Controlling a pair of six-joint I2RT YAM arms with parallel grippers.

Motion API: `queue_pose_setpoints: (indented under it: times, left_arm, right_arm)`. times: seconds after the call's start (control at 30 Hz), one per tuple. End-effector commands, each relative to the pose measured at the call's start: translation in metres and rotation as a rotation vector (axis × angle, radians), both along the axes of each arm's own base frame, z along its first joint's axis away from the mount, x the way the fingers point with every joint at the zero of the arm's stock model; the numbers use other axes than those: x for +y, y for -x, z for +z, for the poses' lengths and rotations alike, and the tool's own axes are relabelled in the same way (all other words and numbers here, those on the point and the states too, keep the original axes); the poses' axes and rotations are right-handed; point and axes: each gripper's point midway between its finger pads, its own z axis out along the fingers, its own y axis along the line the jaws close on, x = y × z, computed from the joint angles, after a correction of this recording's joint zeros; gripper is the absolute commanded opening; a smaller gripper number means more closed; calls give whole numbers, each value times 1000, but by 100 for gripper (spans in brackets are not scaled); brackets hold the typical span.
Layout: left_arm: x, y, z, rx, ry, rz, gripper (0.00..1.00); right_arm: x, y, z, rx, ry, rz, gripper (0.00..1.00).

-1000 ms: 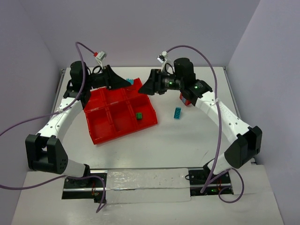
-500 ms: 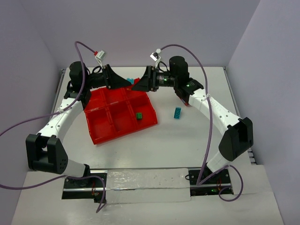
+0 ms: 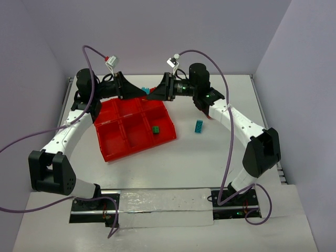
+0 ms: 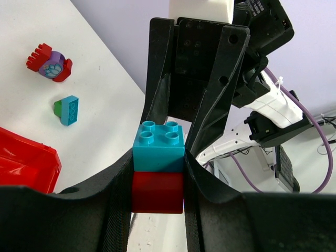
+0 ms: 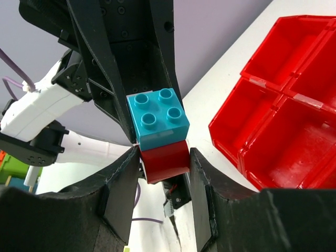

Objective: Sort the legos into containers by color

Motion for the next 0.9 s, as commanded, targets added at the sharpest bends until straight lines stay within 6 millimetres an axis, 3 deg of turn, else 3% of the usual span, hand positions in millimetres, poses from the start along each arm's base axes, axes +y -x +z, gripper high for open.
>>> queue_pose_setpoints:
  times: [0.0,0.07,0.2,0.27,0.3,0.7,0.77,0.87]
  left_arm:
    - [-2,11,15,-84,11,-26,0]
    - [-2,10,16,-87,11,-26,0]
    - [-2,10,17,-82,14,-35,45]
    - [-2,11,20,-94,18,-40,64]
    - [-2,12,21,-97,19,-41,68]
    - [-3,10,22,-92,21,-48,87]
    - [-2,8,23,-95,14,-36,83]
    - [0,5,24,-102,0,-14,68]
  right_arm:
    - [4,8,24,-71,-74,40,11]
    - [4,10,25,-70,-83,48,3]
    - [2,13,24,-69,-81,52,0]
    - [2,13,22,-66,-75,50,0]
    - [2,13,21,-65,-73,48,0]
    - [0,13,11,-52,-41,44,0]
    - [-1,14,5,-46,-20,39,0]
    - [-4,16,-2,-42,9,31,0]
